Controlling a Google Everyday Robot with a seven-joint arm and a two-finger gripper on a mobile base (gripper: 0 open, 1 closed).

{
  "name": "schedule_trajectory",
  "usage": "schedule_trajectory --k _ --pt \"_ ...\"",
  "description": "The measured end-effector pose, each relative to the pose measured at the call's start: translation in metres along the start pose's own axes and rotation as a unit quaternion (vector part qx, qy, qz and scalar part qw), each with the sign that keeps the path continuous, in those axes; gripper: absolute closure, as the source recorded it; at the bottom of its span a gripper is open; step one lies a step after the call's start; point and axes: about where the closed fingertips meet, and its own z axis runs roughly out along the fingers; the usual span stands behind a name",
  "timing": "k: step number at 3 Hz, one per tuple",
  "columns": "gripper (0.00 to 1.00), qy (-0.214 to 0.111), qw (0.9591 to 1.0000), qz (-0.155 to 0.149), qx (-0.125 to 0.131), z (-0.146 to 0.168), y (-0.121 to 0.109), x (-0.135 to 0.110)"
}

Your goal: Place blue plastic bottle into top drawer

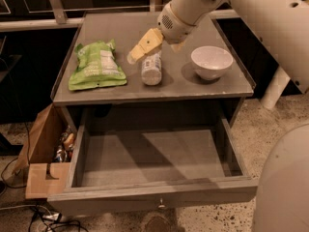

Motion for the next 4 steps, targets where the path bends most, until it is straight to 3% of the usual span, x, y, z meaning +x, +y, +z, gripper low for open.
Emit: schedule_trajectory --k 2,4 --pt "0.00 0.030 0.9989 0.036 0.006 0.019 -0.015 -0.011" --pt "0.00 0.047 0.9974 0.051 0.019 0.031 -0.023 -0.013"
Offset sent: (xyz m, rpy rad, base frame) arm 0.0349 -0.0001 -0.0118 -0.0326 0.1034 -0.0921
